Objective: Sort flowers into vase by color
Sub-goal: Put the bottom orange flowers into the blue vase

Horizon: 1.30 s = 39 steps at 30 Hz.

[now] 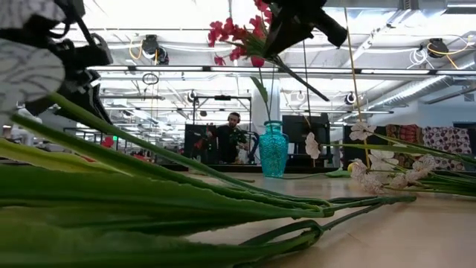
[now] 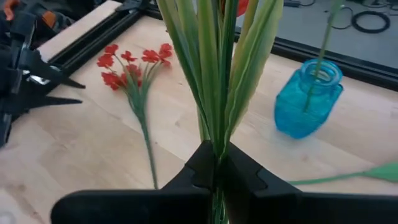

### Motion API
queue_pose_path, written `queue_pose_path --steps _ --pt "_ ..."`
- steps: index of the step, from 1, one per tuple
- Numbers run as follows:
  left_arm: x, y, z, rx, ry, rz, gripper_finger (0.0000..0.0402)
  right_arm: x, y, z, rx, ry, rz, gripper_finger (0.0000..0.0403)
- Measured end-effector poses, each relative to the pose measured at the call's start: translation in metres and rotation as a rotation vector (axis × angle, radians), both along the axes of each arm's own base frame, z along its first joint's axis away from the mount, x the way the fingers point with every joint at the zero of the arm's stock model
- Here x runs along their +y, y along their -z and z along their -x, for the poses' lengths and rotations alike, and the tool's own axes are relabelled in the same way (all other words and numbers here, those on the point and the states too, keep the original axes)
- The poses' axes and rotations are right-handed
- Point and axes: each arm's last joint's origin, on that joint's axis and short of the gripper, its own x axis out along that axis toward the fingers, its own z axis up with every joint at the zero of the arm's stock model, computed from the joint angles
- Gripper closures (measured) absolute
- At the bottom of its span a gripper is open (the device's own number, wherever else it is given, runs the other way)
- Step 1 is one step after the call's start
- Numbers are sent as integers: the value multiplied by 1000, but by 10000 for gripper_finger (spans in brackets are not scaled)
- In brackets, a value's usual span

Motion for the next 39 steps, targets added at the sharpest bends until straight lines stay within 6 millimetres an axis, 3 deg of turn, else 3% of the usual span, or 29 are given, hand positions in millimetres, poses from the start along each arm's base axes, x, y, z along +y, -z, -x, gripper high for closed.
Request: queue_pose_path --steps 12,22,27,33,39 --pt "8 9 11 -291 337 356 290 0 1 2 50 -28 34 399" --pt "9 17 16 -302 329 391 290 0 -17 30 89 41 170 400" --pt "9 16 15 -311 338 384 290 -16 -18 38 132 53 197 401" --pt "9 15 15 -318 356 367 290 -42 8 75 110 112 207 401" --pt "9 15 15 -318 352 371 290 -68 27 120 -58 49 249 401"
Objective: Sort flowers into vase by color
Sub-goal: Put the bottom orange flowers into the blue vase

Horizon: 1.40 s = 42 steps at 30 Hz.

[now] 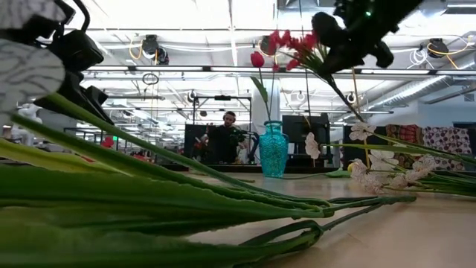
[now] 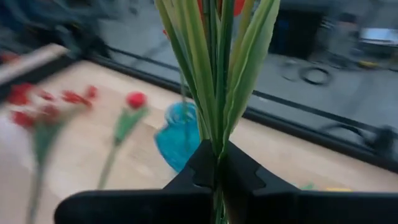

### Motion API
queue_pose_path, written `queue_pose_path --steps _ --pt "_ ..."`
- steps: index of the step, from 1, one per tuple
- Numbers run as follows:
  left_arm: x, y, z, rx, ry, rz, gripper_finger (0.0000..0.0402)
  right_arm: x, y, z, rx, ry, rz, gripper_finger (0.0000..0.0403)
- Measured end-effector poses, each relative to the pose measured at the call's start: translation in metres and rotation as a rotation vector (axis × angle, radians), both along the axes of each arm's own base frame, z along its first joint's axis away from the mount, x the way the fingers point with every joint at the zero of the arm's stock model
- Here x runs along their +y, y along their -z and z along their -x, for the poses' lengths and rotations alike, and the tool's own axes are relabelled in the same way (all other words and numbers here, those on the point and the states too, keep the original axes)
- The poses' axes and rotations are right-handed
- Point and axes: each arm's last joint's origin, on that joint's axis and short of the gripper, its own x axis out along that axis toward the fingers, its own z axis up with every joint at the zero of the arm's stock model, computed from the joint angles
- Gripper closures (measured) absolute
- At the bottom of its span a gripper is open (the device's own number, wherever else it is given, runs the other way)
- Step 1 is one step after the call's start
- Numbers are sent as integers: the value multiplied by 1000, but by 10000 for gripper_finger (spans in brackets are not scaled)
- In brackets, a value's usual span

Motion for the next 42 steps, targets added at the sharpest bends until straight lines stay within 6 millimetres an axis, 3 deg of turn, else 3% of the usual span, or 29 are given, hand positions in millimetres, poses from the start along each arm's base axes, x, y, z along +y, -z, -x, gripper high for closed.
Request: queue_pose_path --steps 8,15,26,34,42 --pt "0 0 0 -1 2 -4 290 -31 8 22 -405 -374 197 401" --pt "0 0 0 -1 -4 -1 290 -36 -2 14 -549 -425 407 401" --pt "0 0 0 -1 -9 -7 290 -54 -4 -21 -466 -360 634 401" --pt "2 0 0 -6 -45 -29 290 -86 11 -38 -437 -314 625 401" --pt "2 0 0 -6 -45 -29 290 -108 32 -43 -420 -307 600 401"
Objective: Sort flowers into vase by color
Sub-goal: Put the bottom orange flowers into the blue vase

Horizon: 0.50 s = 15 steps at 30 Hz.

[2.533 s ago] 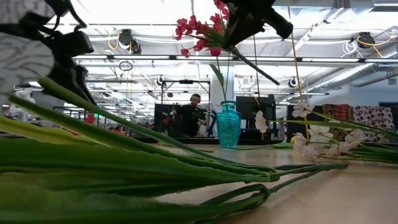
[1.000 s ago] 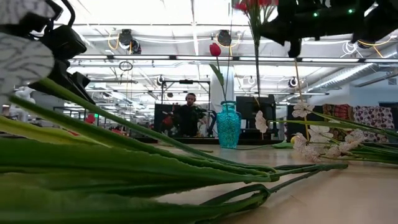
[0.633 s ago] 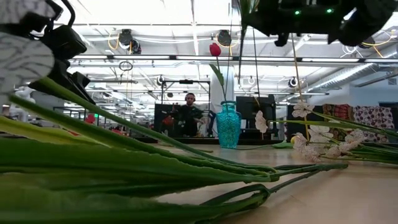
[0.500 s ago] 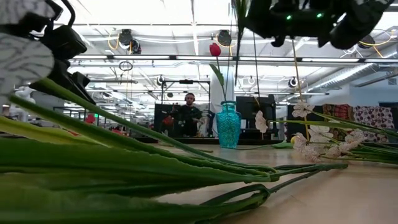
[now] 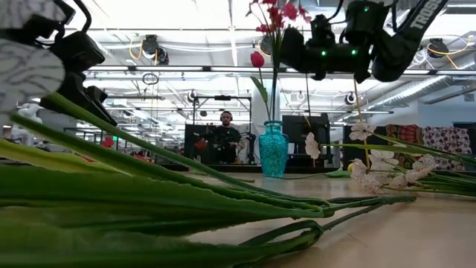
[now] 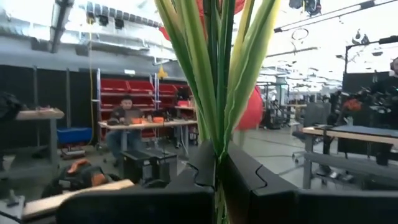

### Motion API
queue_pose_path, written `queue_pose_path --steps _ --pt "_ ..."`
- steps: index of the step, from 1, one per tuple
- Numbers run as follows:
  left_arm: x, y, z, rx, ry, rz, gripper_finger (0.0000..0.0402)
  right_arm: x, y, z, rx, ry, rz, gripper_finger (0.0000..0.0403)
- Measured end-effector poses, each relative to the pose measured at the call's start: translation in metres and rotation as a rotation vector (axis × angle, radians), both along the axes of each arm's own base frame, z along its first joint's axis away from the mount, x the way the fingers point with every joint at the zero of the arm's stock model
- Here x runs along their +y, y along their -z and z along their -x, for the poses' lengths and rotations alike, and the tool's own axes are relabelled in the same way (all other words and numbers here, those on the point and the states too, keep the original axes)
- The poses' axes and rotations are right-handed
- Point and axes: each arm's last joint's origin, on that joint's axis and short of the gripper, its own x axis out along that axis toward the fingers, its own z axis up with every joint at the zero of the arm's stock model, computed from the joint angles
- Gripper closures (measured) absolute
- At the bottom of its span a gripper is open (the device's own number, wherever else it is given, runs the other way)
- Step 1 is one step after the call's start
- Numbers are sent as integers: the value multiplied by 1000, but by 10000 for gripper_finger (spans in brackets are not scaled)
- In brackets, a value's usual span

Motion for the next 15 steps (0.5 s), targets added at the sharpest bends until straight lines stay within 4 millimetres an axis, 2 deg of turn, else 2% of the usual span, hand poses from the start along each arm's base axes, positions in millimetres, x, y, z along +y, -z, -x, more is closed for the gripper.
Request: queue_pose_path --steps 7,12,15 --pt "0 0 0 0 0 0 290 -5 18 -6 69 5 -36 399" --pt "0 0 0 0 -2 2 290 -7 35 -11 163 7 -73 382" --pt "0 0 0 0 -2 3 290 -8 37 -11 183 9 -72 371"
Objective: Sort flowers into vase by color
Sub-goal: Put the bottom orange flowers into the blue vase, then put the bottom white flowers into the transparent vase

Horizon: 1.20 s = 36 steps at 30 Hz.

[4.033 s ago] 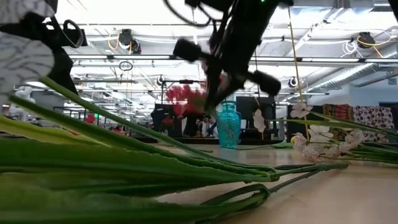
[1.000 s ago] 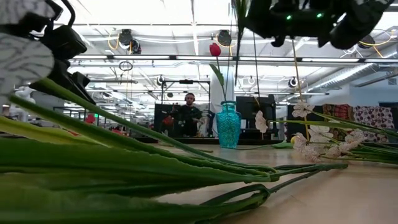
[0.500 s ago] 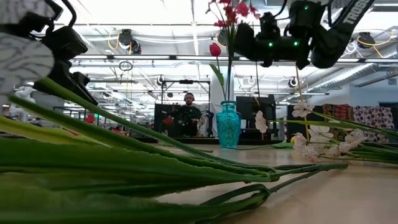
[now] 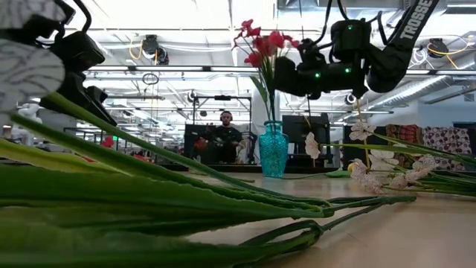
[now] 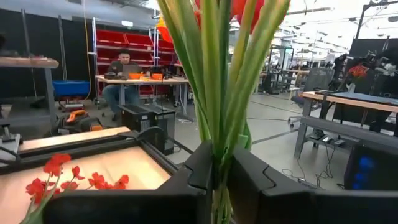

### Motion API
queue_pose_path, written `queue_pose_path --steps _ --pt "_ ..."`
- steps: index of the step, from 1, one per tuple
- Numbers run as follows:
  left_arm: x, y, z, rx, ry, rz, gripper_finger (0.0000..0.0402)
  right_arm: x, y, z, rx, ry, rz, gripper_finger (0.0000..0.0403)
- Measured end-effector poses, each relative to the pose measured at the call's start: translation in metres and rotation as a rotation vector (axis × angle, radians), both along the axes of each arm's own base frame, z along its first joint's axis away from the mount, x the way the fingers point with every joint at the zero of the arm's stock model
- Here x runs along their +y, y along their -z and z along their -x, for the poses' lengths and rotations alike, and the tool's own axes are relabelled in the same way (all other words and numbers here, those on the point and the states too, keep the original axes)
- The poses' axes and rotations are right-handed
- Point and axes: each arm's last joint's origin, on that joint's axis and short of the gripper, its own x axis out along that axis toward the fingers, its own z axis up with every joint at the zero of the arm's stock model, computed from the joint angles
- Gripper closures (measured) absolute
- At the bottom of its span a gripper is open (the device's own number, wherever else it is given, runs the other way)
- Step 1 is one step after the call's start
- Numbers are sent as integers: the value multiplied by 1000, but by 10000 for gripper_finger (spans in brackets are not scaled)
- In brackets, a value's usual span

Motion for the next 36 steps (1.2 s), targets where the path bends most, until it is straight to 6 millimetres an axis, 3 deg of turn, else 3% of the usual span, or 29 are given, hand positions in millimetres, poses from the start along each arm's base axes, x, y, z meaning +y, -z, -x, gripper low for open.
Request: queue_pose_path --steps 17,27,36 --pt "0 0 0 0 -1 1 290 0 9 0 83 4 -85 292" --pt "0 0 0 -2 -14 21 290 7 -12 17 191 6 -139 242" --pt "0 0 0 -2 -14 21 290 25 -34 46 318 -13 -216 234"
